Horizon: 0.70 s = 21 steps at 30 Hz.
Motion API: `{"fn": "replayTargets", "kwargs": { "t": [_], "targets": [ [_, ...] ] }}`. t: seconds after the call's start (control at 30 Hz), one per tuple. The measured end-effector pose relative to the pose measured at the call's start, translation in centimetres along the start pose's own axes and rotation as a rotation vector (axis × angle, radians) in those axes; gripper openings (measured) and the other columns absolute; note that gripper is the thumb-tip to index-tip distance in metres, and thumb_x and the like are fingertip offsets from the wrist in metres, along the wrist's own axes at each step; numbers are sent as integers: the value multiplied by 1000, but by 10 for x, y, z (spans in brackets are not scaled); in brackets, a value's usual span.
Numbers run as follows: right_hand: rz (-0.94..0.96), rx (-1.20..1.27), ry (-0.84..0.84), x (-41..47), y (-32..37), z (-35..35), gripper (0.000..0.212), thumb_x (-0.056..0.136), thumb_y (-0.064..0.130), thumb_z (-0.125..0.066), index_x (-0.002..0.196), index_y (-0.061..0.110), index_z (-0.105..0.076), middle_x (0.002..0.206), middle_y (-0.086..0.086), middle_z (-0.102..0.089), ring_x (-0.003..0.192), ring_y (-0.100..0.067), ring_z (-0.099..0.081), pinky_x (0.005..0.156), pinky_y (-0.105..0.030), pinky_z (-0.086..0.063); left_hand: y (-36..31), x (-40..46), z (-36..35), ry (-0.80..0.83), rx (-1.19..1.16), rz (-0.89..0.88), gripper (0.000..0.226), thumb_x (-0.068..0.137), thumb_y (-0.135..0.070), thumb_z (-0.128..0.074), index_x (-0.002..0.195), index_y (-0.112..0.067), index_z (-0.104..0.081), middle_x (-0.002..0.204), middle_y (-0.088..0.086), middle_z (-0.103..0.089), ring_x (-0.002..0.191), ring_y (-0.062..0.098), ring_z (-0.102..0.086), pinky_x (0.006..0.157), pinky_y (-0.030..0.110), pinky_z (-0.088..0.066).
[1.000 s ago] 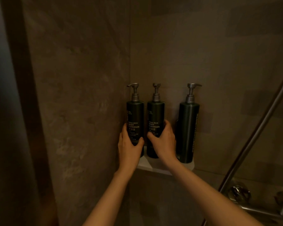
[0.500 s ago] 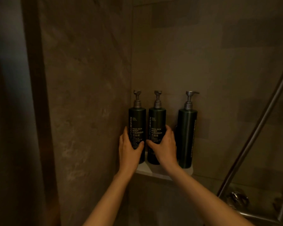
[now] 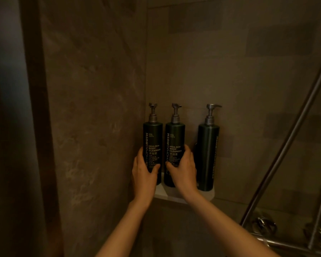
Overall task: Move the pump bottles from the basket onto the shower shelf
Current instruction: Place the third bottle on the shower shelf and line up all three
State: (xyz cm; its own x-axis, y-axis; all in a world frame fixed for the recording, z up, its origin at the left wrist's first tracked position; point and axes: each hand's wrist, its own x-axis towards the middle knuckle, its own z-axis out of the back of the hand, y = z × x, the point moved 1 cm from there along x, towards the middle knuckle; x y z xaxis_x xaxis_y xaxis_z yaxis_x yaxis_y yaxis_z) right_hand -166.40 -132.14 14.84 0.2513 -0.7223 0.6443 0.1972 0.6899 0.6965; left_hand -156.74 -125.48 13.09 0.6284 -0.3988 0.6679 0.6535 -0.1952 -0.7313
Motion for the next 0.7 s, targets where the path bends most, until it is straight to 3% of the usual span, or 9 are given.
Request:
{"fn": "replayTargets", "kwargs": {
  "t": [0.17, 0.23, 0.47, 0.7],
  "targets": [
    [-8, -7, -11, -2, 1, -2, 76, 80, 16, -71, 143, 16, -27, 135, -4, -44, 123, -18, -46, 98, -28, -38, -1, -4, 0, -84, 50, 13, 72, 81, -16, -70, 142, -18, -33, 136, 4, -46, 117, 10, -46, 93, 22, -35],
    [-9, -10, -25, -3, 1, -4, 75, 81, 14, -70, 143, 16, -28, 134, -3, -44, 124, -18, -46, 99, -29, -39, 0, -5, -1, -103, 62, 13, 71, 81, -18, -70, 142, -19, -34, 134, 3, -48, 112, 6, -46, 91, 22, -36],
    [7, -15, -45, -3, -1, -5, 70, 83, 12, -67, 142, 14, -29, 135, -4, -44, 124, -18, -46, 97, -23, -36, 4, 3, -5, -48, 62, 6, 64, 84, -9, -65, 142, -17, -39, 131, 7, -53, 116, 17, -52, 92, 22, -37],
    [-3, -39, -48, 1, -2, -7, 70, 84, 15, -67, 143, 13, -29, 135, -5, -45, 125, -20, -47, 104, -36, -42, 9, 13, -9, 7, 73, 5, 65, 86, -7, -62, 144, -17, -35, 135, 7, -52, 120, 18, -51, 97, 23, -37]
  ]
}}
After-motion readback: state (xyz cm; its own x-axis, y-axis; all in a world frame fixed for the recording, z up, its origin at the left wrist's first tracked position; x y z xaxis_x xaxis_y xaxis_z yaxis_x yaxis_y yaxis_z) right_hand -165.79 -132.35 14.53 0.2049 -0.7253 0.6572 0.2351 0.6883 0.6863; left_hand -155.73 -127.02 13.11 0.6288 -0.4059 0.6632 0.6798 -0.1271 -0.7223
